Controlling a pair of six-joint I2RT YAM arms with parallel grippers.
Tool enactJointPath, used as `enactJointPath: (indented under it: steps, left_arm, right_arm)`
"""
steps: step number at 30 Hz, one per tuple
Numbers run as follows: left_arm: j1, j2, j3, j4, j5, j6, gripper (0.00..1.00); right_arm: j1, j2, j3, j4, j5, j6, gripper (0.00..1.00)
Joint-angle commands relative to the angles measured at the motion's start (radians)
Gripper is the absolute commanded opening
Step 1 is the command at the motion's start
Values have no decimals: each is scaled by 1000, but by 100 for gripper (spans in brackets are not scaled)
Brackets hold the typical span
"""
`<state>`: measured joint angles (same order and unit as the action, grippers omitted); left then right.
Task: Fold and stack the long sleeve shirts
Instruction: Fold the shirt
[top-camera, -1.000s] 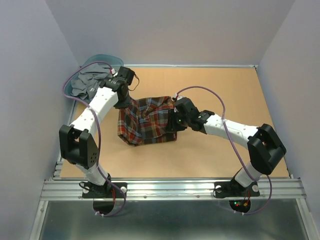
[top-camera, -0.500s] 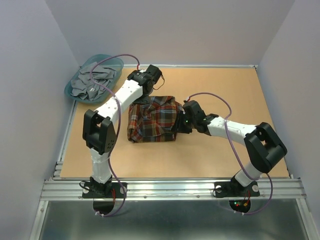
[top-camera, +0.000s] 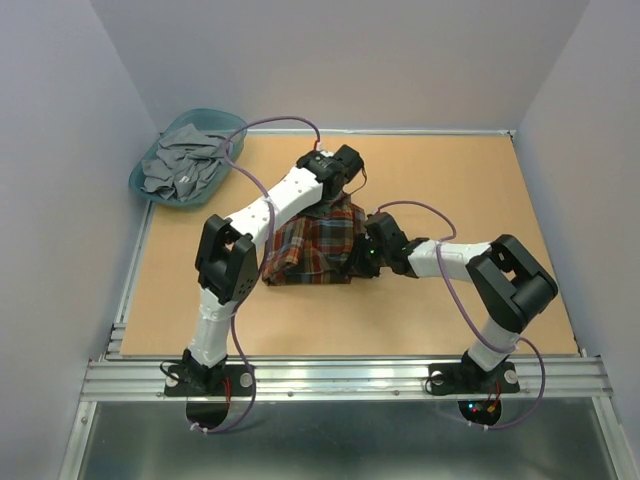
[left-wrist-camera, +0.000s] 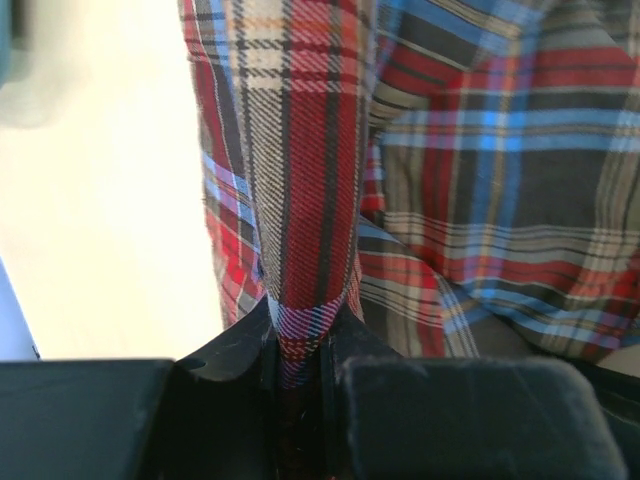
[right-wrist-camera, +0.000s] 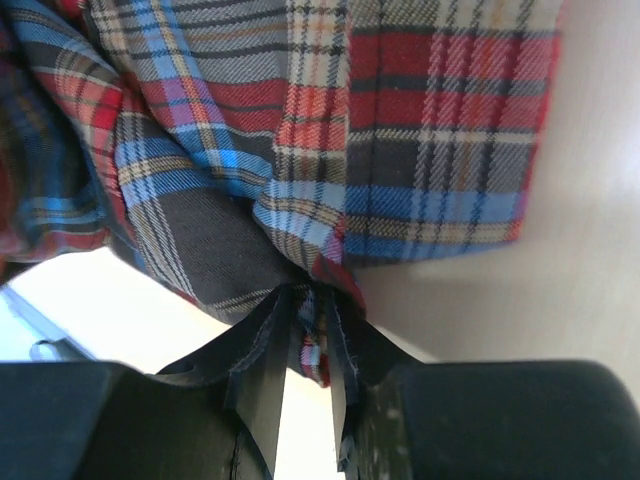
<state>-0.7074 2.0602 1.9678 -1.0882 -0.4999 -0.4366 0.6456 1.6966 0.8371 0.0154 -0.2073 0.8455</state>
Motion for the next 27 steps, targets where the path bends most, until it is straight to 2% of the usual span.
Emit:
enactJointPath:
  steps: [1,13,27]
  left_arm:
    - [-46,34,52,-6,-5,-42,13]
    - [-95,109,68,131,61,-99,15]
    - [-99,152,57,250,121,-148,18]
  right_arm:
    - [-11,17,-33,95,-35,43,27]
    - [-11,18,-67,130,-38,44,27]
    - [-11,34,-79,152,-52,41,27]
